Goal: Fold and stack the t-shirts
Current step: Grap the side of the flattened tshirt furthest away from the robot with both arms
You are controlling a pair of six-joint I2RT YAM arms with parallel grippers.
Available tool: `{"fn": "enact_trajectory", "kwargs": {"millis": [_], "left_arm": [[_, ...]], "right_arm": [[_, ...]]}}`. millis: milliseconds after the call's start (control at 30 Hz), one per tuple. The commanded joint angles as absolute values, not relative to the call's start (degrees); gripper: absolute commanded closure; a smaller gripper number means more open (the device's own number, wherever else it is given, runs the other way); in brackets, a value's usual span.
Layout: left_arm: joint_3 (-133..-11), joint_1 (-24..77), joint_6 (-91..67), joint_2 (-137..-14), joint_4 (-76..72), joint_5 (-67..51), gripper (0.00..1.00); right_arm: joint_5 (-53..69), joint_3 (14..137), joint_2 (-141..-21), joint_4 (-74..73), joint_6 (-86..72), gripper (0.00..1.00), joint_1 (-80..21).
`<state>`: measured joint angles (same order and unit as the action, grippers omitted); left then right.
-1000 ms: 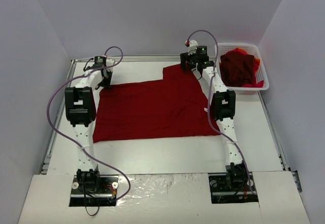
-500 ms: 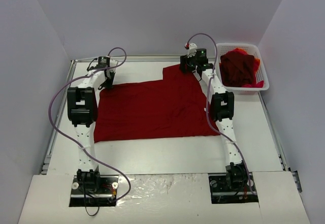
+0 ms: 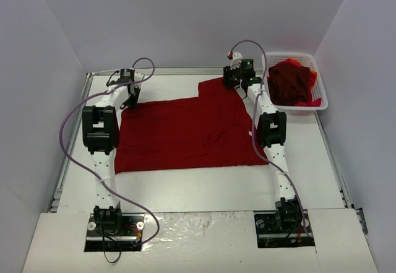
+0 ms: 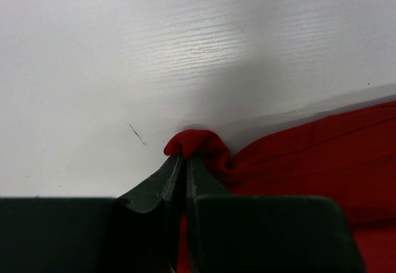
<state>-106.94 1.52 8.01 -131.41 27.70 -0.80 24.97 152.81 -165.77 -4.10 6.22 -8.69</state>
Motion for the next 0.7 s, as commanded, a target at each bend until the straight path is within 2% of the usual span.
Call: {"fn": "enact_trajectory", "kwargs": {"millis": [0,67,333,467,667], "left_arm": [[-107.6,1.9,8.3,-133.2,32.5,-0.6,0.98],[-107.9,1.8,8.4,-133.2,32.8,-0.6,0.98],[-108.1,1.8,8.4,-133.4,33.0,-0.6,0.98],[-108.0,1.8,8.5,-133.2,33.0,-0.6,0.98],[-108.8,1.6,8.8,-132.8,32.5,3.0,0.98]], "right_arm": [[25.7,155.0,-166.6,-3.8,5.8,0.62,-8.3],[25.3,154.9,-166.6,-3.8,6.1,0.69,-8.3],[24.2,154.5,-166.6,-3.8,6.4,0.82,-8.3],[23.7,154.2,-166.1,-3.8,6.6,0.85,-8.3],[23.0,152.7,-164.5,-3.7,7.3,1.0,-8.3]]}}
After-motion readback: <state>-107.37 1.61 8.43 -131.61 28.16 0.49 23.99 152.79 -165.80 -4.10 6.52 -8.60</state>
